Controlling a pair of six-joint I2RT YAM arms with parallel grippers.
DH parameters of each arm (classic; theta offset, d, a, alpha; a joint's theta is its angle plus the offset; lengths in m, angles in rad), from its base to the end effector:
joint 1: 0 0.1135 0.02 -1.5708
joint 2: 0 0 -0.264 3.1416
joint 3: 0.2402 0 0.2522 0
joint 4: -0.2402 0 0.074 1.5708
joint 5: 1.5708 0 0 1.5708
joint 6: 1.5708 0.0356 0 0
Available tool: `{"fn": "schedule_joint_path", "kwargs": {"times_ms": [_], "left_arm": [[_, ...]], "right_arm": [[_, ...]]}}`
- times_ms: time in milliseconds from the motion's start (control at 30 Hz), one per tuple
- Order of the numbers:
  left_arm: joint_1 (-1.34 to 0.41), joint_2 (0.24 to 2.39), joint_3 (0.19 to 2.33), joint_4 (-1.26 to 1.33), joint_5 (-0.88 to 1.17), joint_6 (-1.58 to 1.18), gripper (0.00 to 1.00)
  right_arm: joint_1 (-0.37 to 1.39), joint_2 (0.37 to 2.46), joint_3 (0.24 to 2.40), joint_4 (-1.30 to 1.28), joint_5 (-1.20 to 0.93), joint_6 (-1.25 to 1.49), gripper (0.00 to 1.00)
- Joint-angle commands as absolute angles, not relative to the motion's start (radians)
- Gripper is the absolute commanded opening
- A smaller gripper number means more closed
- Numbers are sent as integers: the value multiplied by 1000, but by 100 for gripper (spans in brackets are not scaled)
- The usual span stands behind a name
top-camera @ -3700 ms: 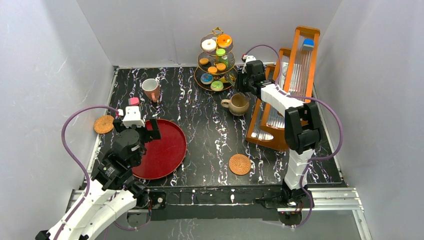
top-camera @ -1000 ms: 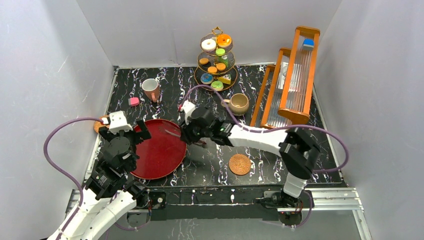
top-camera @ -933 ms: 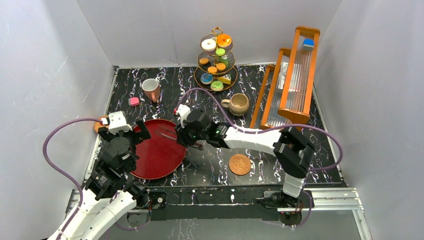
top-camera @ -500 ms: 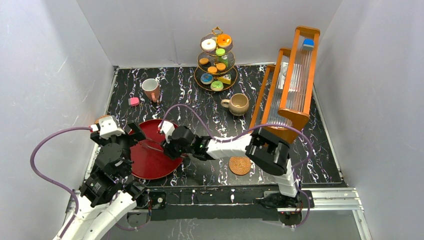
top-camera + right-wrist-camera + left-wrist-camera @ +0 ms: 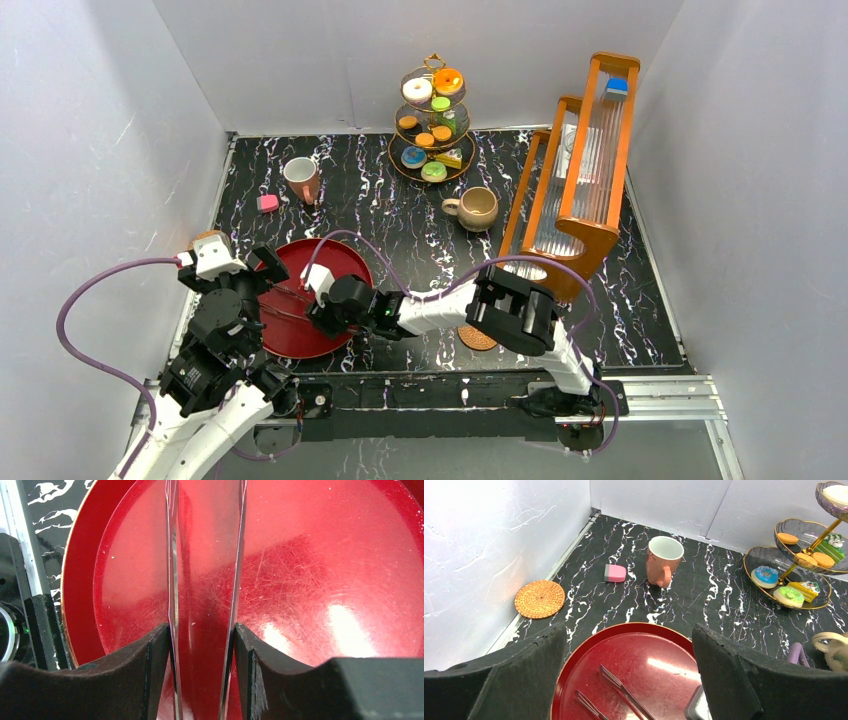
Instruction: Serve the afternoon tea
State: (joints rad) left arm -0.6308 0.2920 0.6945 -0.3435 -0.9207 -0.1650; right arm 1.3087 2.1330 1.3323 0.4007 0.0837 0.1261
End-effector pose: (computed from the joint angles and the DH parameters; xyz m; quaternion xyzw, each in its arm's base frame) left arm 0.0688 -0.0151 0.3463 -0.1727 0.6726 0.0283 0.7191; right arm 0.1260 0.4582 0.1602 -0.4450 0.7043 0.3367 0.4389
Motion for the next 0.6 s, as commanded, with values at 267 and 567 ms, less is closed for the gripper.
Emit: {"fn": "schedule_joint_path", "kwargs": {"times_ms": [267, 567], "left_arm": [[-635, 308, 690, -318, -944, -172, 92], [-635, 313, 688, -320, -926, -172, 92]], "right_arm": [[1315, 2082, 1385, 377, 123, 128, 66], [1315, 2002, 1368, 324, 158, 136, 87]]}}
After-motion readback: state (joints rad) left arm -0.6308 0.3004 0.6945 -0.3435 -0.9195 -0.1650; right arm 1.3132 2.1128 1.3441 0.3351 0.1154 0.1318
